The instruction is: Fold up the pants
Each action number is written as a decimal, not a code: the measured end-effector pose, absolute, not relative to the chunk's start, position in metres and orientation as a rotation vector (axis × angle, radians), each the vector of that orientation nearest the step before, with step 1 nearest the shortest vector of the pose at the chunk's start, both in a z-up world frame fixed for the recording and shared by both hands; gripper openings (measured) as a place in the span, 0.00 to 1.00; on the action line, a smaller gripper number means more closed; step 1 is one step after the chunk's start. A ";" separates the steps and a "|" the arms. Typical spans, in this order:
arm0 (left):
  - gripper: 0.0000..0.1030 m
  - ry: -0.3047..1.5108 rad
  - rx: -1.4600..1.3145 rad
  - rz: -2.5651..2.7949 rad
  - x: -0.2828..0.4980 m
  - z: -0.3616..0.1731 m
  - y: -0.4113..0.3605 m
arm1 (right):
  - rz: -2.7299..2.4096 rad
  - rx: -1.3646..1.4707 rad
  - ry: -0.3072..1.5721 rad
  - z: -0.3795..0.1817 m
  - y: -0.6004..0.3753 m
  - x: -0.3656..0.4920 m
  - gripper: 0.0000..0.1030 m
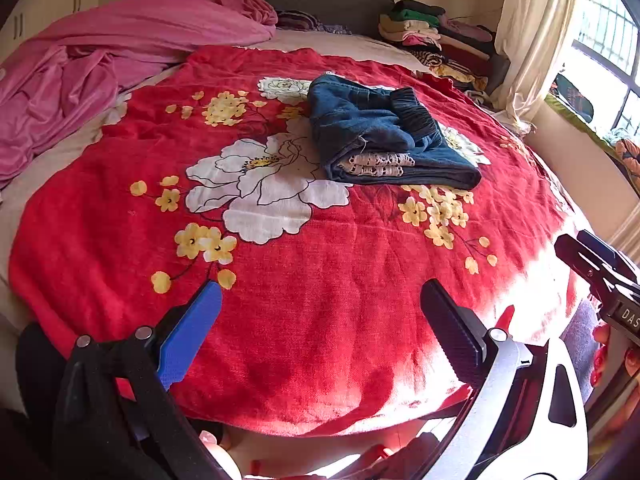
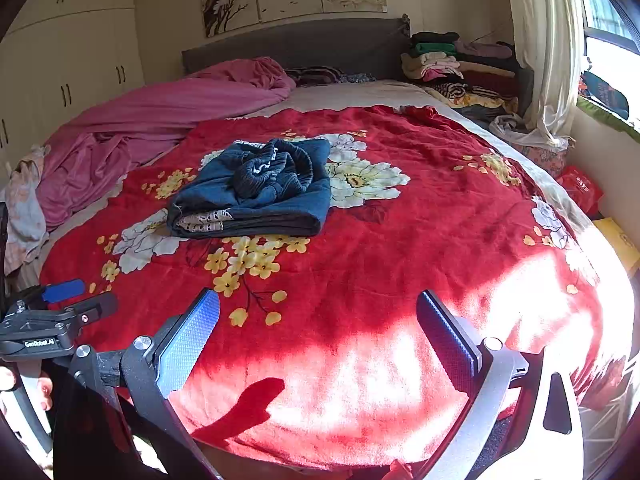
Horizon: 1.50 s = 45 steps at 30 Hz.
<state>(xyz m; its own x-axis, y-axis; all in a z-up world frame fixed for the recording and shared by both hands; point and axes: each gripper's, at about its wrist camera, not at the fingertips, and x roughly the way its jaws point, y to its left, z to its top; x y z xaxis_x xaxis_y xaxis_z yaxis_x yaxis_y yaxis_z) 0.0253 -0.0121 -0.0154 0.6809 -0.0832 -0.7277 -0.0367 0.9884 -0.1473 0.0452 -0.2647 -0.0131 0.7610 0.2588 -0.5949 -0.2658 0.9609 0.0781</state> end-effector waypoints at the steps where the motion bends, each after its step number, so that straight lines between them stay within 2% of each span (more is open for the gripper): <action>1: 0.91 0.823 -0.156 -0.028 0.025 -0.015 -0.012 | 0.286 -0.011 0.645 -0.013 -0.265 0.045 0.95; 45: 0.91 0.869 -0.096 0.045 0.030 -0.015 -0.001 | 0.278 0.000 0.694 -0.025 -0.265 0.052 0.95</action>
